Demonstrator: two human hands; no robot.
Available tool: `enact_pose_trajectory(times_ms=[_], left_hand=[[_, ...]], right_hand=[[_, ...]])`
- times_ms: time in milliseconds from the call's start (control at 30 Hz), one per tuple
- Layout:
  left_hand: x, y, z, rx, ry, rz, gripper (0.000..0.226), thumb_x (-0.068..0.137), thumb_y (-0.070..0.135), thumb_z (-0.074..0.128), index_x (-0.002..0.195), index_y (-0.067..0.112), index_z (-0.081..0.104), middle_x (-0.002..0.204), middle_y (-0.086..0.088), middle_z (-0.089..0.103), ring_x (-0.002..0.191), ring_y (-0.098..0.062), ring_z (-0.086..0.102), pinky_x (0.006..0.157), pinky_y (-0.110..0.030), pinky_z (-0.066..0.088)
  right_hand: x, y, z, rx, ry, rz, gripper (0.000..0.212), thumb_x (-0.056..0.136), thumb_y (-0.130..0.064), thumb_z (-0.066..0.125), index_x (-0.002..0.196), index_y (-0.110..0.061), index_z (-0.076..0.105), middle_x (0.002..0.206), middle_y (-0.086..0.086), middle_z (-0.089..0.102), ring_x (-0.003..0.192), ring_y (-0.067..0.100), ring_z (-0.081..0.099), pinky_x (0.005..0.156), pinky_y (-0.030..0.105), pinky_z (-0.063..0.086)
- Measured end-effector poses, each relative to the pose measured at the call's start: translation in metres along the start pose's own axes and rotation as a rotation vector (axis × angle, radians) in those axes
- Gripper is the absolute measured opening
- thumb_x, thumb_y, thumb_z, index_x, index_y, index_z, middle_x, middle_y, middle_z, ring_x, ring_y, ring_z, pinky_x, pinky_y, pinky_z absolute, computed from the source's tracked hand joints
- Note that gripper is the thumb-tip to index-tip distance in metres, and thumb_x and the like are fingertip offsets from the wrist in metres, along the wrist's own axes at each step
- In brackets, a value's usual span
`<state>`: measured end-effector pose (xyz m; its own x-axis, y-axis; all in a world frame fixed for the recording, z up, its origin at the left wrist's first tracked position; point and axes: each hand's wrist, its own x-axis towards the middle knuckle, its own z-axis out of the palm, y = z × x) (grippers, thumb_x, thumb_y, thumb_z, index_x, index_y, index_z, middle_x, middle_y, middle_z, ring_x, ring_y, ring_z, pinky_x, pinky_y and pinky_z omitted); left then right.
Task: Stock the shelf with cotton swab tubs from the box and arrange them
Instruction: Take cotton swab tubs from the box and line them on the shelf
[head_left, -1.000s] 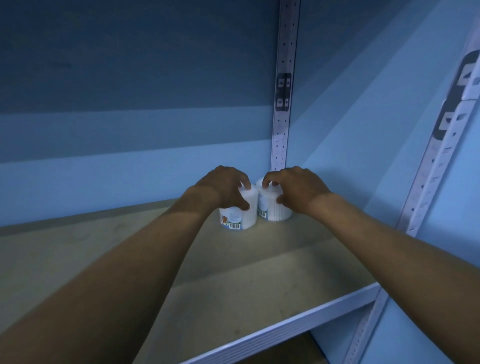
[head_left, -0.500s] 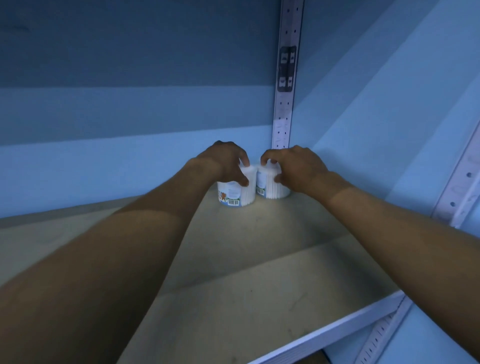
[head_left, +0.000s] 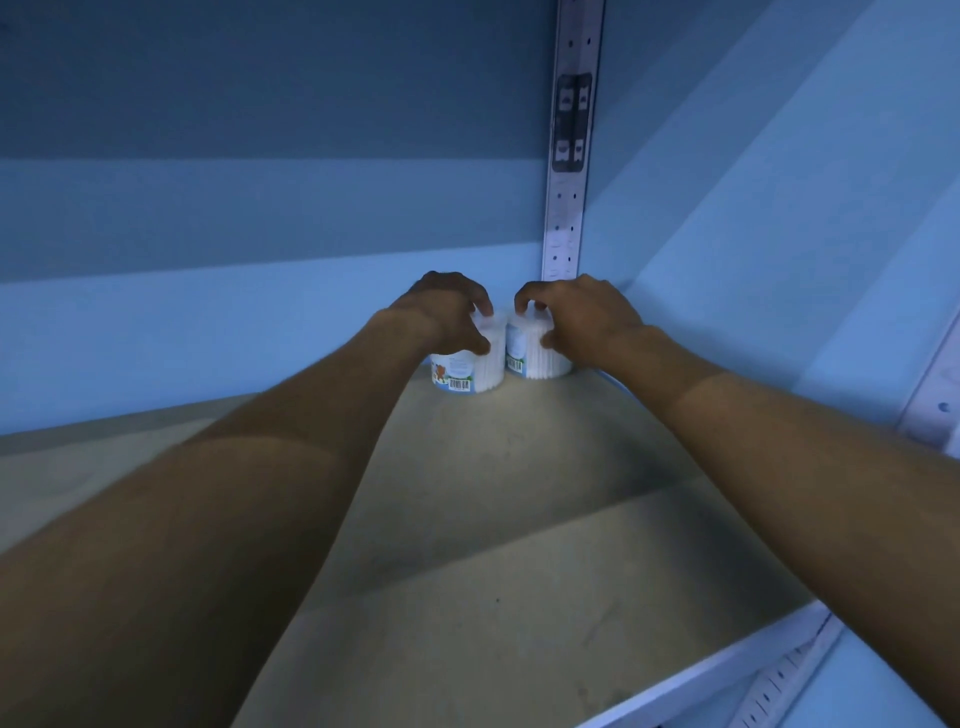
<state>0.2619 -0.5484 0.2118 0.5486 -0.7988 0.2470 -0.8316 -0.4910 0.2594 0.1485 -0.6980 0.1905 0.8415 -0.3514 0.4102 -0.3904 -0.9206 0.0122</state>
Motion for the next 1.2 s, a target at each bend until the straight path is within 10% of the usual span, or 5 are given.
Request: enact_pose_trajectory(times_ms=[767, 933, 1200], left_hand=[[0.006, -0.008, 0.018, 0.083, -0.100, -0.015, 0.075, 0.082, 0.032, 0.072, 0.148, 0.020, 0.037, 0.149, -0.008, 0.039, 0.136, -0.027, 0.039, 0.109, -0.035, 0.036], [-0.061, 0.026, -0.036, 0.000, -0.049, 0.018, 0.052, 0.077, 0.027, 0.075, 0.122, 0.010, 0.056, 0.129, -0.010, 0.056, 0.117, -0.029, 0.055, 0.089, -0.032, 0.048], [-0.116, 0.017, -0.033, -0.021, -0.112, 0.040, 0.077, 0.077, 0.045, 0.077, 0.144, 0.027, 0.043, 0.144, -0.001, 0.046, 0.130, -0.020, 0.044, 0.107, -0.033, 0.038]], right_hand=[[0.015, 0.006, 0.007, 0.170, -0.113, 0.029, 0.061, 0.083, -0.011, 0.075, 0.136, -0.030, 0.051, 0.135, 0.007, 0.055, 0.121, 0.027, 0.052, 0.096, 0.038, 0.046], [-0.043, -0.019, -0.067, 0.312, -0.102, 0.023, 0.075, 0.076, -0.028, 0.084, 0.141, -0.028, 0.047, 0.140, 0.008, 0.049, 0.127, 0.026, 0.049, 0.099, 0.035, 0.043], [-0.116, -0.024, -0.069, 0.342, -0.175, 0.016, 0.073, 0.076, -0.043, 0.081, 0.140, -0.036, 0.046, 0.143, 0.000, 0.046, 0.131, 0.020, 0.045, 0.107, 0.039, 0.041]])
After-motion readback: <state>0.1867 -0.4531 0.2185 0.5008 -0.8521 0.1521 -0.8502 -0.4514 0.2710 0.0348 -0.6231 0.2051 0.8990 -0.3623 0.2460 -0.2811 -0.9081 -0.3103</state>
